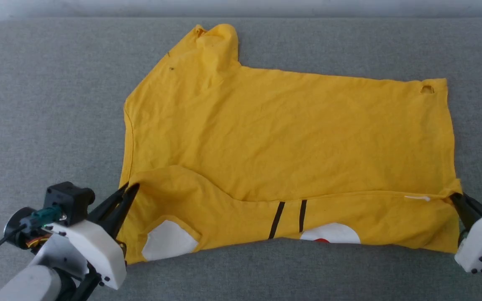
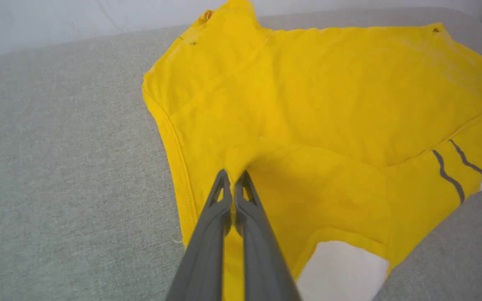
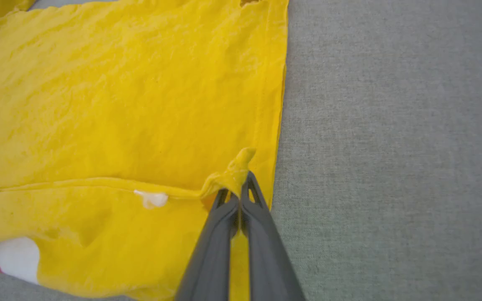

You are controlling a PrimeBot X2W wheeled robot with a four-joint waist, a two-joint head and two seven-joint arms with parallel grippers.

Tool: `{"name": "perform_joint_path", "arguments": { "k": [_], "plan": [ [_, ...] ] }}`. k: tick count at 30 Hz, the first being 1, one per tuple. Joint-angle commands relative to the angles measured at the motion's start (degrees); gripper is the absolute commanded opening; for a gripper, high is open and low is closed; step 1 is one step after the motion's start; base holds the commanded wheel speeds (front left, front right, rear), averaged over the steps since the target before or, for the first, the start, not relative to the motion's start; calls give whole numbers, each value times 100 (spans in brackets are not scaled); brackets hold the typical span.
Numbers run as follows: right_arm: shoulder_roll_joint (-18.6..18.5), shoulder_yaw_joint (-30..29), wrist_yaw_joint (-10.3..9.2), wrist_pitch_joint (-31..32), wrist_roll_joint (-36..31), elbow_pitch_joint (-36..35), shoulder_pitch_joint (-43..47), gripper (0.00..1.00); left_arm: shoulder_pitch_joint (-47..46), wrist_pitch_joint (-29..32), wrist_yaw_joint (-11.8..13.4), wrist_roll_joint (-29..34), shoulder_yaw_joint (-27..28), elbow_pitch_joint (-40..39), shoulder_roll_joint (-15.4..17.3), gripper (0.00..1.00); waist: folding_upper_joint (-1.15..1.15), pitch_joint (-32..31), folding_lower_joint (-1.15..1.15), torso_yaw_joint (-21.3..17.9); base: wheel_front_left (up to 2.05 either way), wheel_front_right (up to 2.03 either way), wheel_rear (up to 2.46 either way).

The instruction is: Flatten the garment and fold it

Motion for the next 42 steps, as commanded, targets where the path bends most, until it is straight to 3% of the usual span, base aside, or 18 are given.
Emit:
{"name": "perform_joint_path", "arguments": {
  "k": [1, 3, 4, 6, 7, 8, 11, 12, 21, 29, 35, 42],
  "plan": [
    [-37, 76, -4, -40, -55, 101, -159, 0, -163, 16, -81, 72, -95, 210, -88, 0, 0, 188, -2, -31, 0, 0, 0],
    [-56, 144, -4, -73, -75, 234, -273, 0, -294, 37, -123, 63, -166, 520, -231, 0, 0, 248, -2, -25, 0, 0, 0],
    [-71, 185, -4, -83, -87, 300, -322, 0, -355, 63, -149, 77, -212, 665, -278, 6, 0, 266, -2, -23, 0, 0, 0],
    [-82, 240, -4, -99, -93, 418, -403, 0, -462, 64, -163, 89, -256, 918, -385, 41, 0, 287, -2, -18, 0, 0, 0],
    [-78, 256, -4, -95, -84, 474, -433, 0, -502, 73, -169, 77, -272, 1023, -435, 70, 0, 293, -2, -14, 0, 0, 0],
    [-75, 275, -4, -79, -69, 528, -456, 22, -539, 71, -178, 76, -287, 1110, -472, 100, 0, 295, -2, -10, 0, 0, 0],
    [-62, 314, -4, -5, -16, 680, -485, 91, -600, 14, -163, 6, -265, 1314, -607, 100, 0, 276, -2, 2, 0, 0, 0],
    [-64, 324, -4, 11, -10, 723, -486, 100, -609, -23, -160, -17, -254, 1365, -647, 100, 0, 258, -2, 6, 0, 0, 0],
    [-11, 201, -4, 522, 142, 906, -302, 100, -287, -440, -12, -338, 26, 1351, -814, 100, 0, -229, -2, 49, 0, 0, 0],
    [22, -79, -4, 853, 238, 329, 42, 100, 410, -948, 456, -372, 399, 642, -690, 100, 0, -714, -2, 46, 0, 0, 0],
    [393, -517, -4, 75, -98, -260, 320, 100, 976, -1602, 964, -190, 713, 73, -746, 100, 0, -888, -2, 69, 0, 0, 0],
    [881, -707, -4, -1706, -710, -607, 676, 100, 1578, -2096, 1433, 255, 926, -268, -1131, 100, 0, -952, -2, 97, 0, 0, 0]
  ]
}}
